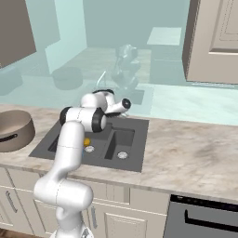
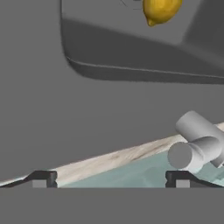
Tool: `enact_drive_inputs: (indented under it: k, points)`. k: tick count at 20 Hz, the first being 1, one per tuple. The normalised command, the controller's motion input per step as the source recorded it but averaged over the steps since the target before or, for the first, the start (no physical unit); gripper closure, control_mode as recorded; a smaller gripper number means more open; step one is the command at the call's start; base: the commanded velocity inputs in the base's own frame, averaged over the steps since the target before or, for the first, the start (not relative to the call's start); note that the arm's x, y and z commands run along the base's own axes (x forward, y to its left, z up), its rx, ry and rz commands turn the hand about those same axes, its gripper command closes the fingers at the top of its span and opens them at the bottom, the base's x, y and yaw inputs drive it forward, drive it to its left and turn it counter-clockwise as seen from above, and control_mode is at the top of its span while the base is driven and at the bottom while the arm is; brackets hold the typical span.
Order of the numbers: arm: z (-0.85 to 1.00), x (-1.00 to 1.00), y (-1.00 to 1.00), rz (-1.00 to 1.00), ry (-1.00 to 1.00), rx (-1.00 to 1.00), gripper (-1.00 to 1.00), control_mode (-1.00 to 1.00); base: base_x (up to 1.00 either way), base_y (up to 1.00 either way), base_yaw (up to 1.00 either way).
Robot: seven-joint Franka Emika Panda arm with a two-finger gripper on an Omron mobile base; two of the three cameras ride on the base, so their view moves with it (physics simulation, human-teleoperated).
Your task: Dump the lemon from the pot into the sink. Then turn on the water and wash the lemon. Then turn off the water and put the lemon back in the pot.
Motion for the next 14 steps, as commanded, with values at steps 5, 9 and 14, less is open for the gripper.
enact_drive_inputs:
  k: [5, 9, 14]
  points:
    - [0.00, 0.24, 0.07, -0.09, 0.07, 0.00, -1.00, -1.00, 0.00, 0.00, 0.00]
    - [0.00, 0.29, 0.18, -0.09, 0.07, 0.00, -1.00, -1.00, 0.00, 0.00, 0.00]
    - [0.00, 0.34, 0.30, -0.09, 0.13, 0.00, -1.00, -1.00, 0.00, 0.00, 0.00]
